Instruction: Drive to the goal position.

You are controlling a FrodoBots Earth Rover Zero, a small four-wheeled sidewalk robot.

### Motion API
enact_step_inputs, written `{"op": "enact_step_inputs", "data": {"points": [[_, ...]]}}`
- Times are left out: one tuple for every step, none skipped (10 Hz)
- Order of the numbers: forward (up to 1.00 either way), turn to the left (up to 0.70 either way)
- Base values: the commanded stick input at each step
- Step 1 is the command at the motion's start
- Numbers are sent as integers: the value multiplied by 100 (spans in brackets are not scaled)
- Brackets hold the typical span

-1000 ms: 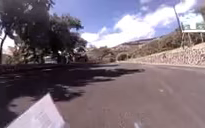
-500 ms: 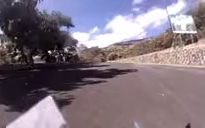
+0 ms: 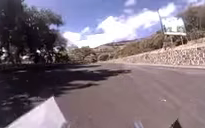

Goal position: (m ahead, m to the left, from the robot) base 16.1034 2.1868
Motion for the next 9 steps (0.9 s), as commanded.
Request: {"op": "enact_step_inputs", "data": {"points": [[70, -35], [70, -35], [70, -35], [70, -35], [70, -35], [70, -35], [70, -25], [70, -6], [70, 0]]}}
